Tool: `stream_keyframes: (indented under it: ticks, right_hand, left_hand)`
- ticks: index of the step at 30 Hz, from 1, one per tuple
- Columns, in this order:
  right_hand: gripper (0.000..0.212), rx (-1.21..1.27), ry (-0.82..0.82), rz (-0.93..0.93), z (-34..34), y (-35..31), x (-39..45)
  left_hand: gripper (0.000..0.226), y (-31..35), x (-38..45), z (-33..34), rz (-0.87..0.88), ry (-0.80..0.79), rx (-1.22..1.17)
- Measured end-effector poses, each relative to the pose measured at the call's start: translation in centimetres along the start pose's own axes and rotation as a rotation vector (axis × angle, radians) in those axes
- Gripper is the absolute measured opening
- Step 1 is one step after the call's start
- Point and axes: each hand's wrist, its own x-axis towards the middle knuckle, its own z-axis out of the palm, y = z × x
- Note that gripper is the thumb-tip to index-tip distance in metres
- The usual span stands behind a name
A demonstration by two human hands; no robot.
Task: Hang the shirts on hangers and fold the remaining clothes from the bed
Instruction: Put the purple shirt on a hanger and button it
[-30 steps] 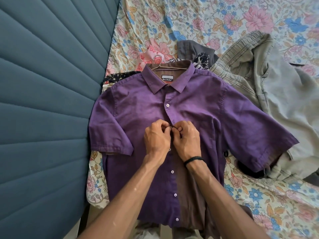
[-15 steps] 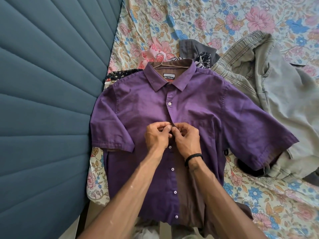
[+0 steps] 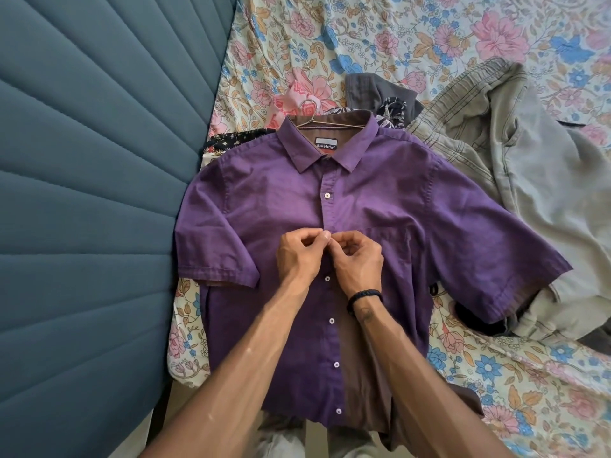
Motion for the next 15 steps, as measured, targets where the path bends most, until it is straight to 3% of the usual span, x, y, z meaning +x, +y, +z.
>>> stream_keyframes:
  ticks: [5, 10, 12, 15]
  right_hand:
    - [0.01, 0.114, -0.124, 0.121, 0.0, 0.1, 0.8]
    - [0.016, 0.512, -0.363, 0.49, -0.9, -1.0, 1.8]
    - [0.016, 0.596, -0.43, 0.578, -1.4, -1.2, 1.9]
    - [0.017, 0.587, -0.33, 0.54, -1.7, -0.6, 1.7]
  left_hand:
    - [0.005, 0.3, 0.2, -0.2, -0.007, 0.029, -0.036]
    - [0.017, -0.1, 0.3, -0.7, 0.178, 0.02, 0.084]
    - [0.011, -0.1, 0.3, -1.1, 0.285, 0.035, 0.188]
    - [0.007, -0.3, 0.1, -1.8, 0.335, 0.084, 0.248]
